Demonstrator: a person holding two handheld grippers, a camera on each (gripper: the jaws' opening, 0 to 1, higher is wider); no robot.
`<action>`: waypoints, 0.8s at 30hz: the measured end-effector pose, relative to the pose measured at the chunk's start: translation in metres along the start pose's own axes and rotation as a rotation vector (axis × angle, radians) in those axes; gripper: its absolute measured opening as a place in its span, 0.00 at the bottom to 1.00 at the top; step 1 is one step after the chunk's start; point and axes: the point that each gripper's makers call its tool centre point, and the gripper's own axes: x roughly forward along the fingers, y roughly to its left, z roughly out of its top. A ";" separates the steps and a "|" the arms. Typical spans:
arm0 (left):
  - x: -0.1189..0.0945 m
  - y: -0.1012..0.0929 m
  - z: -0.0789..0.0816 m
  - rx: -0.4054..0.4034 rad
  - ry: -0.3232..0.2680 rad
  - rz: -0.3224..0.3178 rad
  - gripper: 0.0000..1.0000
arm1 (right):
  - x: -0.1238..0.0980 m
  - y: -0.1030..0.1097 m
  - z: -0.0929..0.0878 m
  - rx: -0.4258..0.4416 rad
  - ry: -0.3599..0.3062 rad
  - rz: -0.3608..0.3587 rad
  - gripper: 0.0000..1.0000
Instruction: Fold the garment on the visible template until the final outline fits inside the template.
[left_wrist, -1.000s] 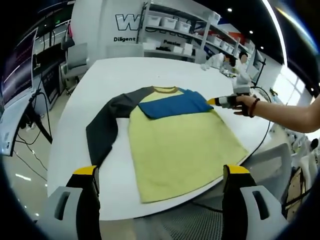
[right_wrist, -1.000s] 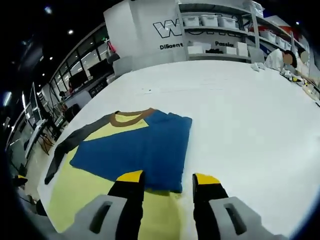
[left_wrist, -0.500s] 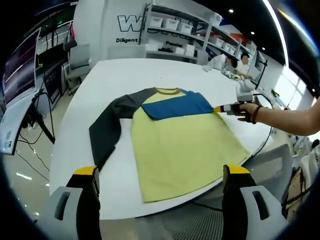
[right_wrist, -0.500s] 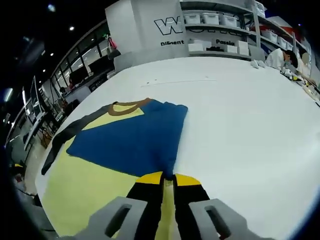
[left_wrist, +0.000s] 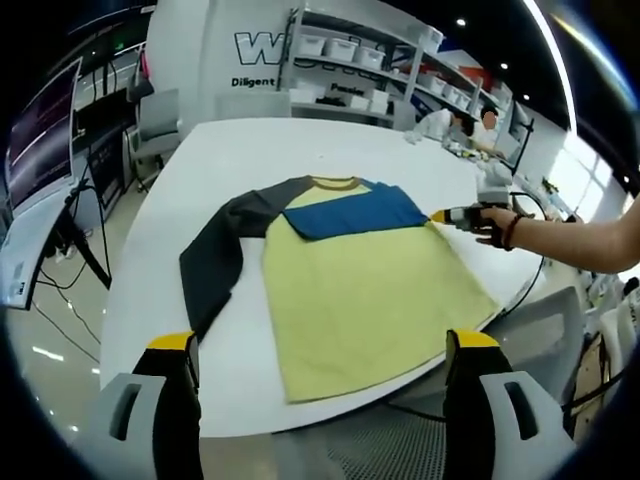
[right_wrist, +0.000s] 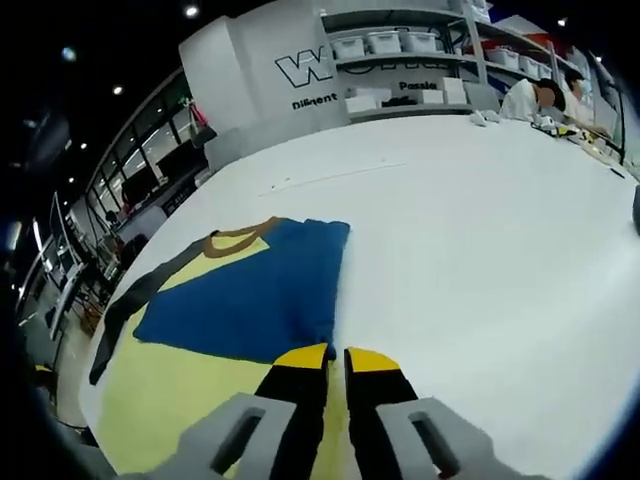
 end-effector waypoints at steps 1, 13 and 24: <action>0.000 0.000 0.000 0.000 0.001 0.000 0.99 | -0.001 0.002 0.000 -0.007 -0.001 0.001 0.09; -0.003 0.000 0.004 0.008 -0.012 0.011 0.97 | 0.012 0.011 -0.010 -0.023 0.042 0.011 0.04; -0.002 0.002 -0.001 -0.006 0.001 0.015 0.98 | 0.014 0.002 -0.007 -0.116 0.084 0.010 0.00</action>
